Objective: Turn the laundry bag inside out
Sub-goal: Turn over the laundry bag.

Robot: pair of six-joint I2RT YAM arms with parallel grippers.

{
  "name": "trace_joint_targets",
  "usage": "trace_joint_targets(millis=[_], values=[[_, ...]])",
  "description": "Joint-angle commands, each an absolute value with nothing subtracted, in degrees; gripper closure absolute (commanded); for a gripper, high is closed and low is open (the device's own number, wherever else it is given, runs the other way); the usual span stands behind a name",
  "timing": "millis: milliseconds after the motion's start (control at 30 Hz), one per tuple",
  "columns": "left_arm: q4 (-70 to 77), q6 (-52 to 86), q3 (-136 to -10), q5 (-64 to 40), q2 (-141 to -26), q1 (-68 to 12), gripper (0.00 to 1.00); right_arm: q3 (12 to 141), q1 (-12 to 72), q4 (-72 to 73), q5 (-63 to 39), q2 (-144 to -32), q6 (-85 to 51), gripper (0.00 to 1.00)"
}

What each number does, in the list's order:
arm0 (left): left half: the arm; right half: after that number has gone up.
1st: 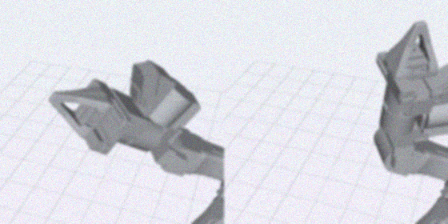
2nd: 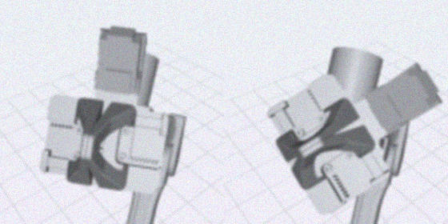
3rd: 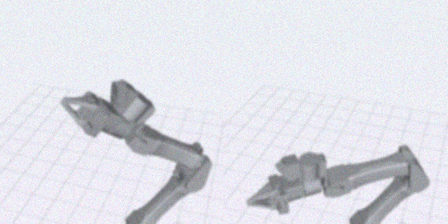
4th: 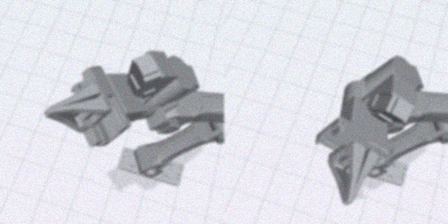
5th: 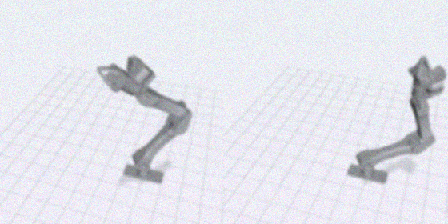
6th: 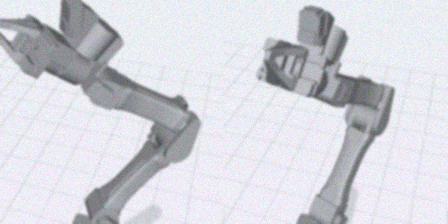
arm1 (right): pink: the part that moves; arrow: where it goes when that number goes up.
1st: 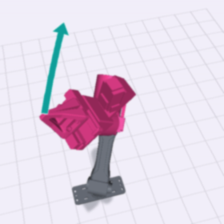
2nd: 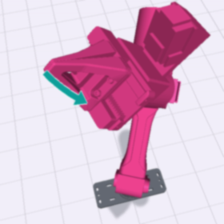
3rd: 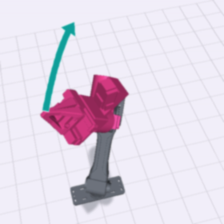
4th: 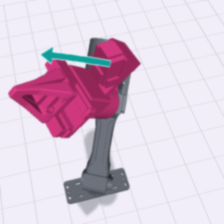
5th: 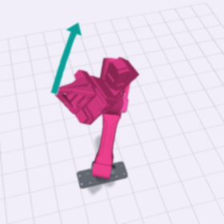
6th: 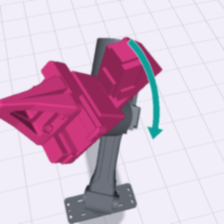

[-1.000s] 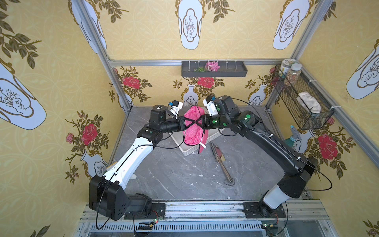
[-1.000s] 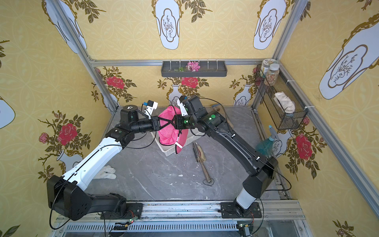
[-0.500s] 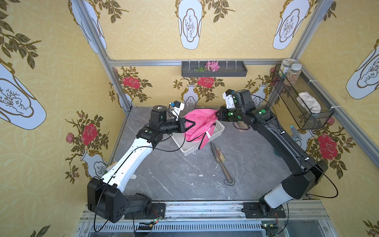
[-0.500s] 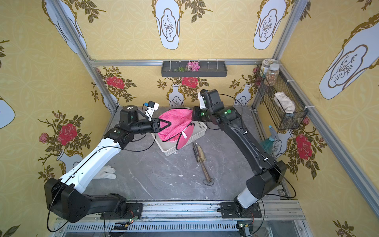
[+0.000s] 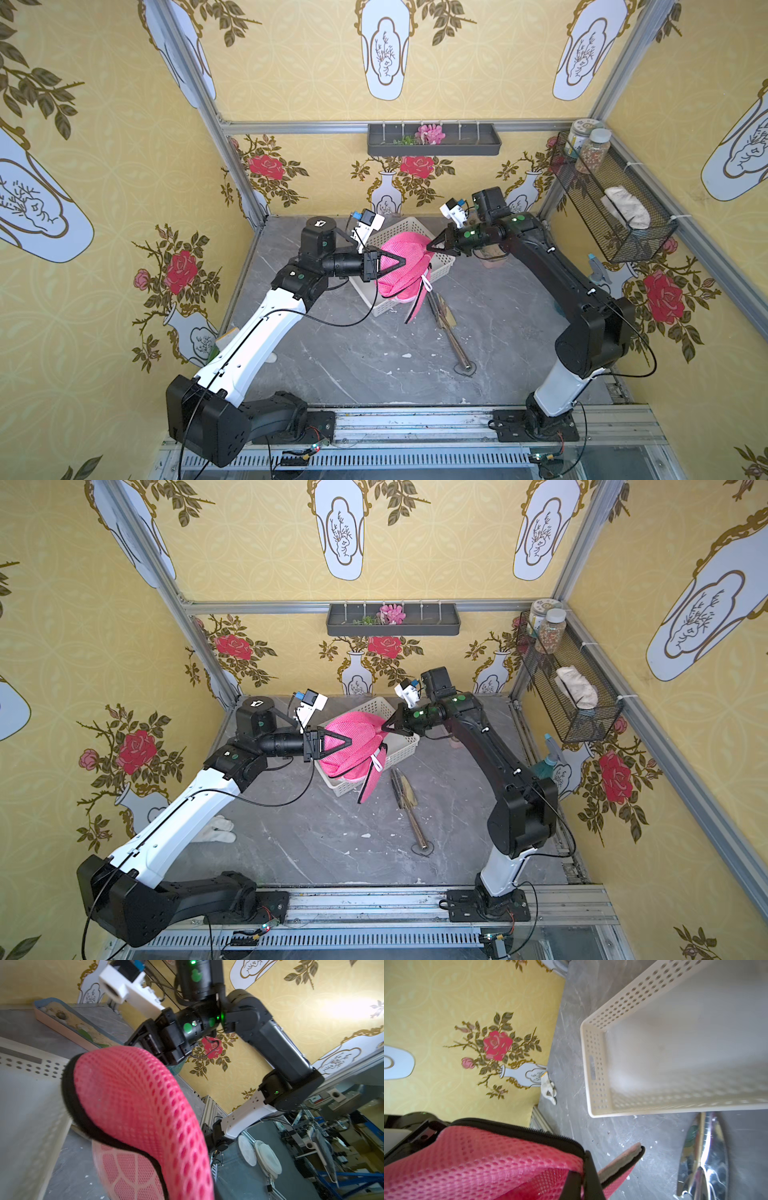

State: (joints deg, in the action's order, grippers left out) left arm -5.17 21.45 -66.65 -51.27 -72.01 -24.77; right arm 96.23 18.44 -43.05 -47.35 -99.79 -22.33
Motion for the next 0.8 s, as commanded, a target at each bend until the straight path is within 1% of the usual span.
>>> trace_joint_targets(millis=[0, 67, 100, 133, 167, 233, 300, 367, 433, 500, 567, 667, 767], values=[[17.0, 29.5, -65.0, -60.8, -70.9, -25.3, 1.00, 93.8, 19.8, -39.1, -54.0, -100.0, -21.7, 0.94], [24.7, 34.0, -62.3, -55.4, -70.5, -25.2, 1.00, 91.8, 20.1, -34.6, -56.7, -98.7, -24.4, 0.82], [26.6, 36.4, -60.9, -49.6, -70.4, -25.2, 1.00, 90.7, 19.6, -32.4, -56.1, -97.5, -26.2, 0.72], [28.2, 38.8, -59.6, -45.6, -70.5, -25.2, 1.00, 89.5, 18.8, -30.8, -54.8, -95.9, -27.9, 0.59], [30.0, 41.2, -58.3, -41.7, -70.8, -25.2, 1.00, 88.1, 17.5, -28.4, -52.8, -93.8, -30.2, 0.49], [30.1, 45.1, -56.3, -34.7, -70.8, -25.2, 1.00, 86.0, 14.7, -26.5, -45.1, -88.5, -32.7, 0.35], [30.0, 45.0, -55.0, -30.6, -70.6, -25.3, 1.00, 84.3, 13.1, -25.7, -37.9, -83.4, -33.3, 0.25], [28.8, 44.9, -54.6, -27.1, -70.5, -25.3, 1.00, 84.3, 12.8, -28.8, -28.5, -79.0, -31.1, 0.15], [28.5, 44.7, -54.7, -26.0, -70.9, -25.3, 1.00, 84.5, 13.4, -31.2, -22.5, -76.4, -29.6, 0.12], [28.3, 44.5, -54.8, -25.2, -71.3, -25.3, 1.00, 85.5, 15.3, -32.9, -20.4, -75.7, -29.4, 0.14], [28.2, 44.4, -54.9, -24.5, -71.5, -25.3, 1.00, 87.4, 20.0, -34.9, -18.6, -76.5, -30.6, 0.16], [28.3, 44.4, -55.2, -23.9, -72.1, -25.3, 1.00, 87.7, 24.9, -34.1, -19.4, -78.4, -36.1, 0.22], [28.3, 44.3, -55.2, -23.4, -72.2, -25.4, 1.00, 86.1, 27.0, -30.0, -19.9, -79.2, -41.0, 0.30]])
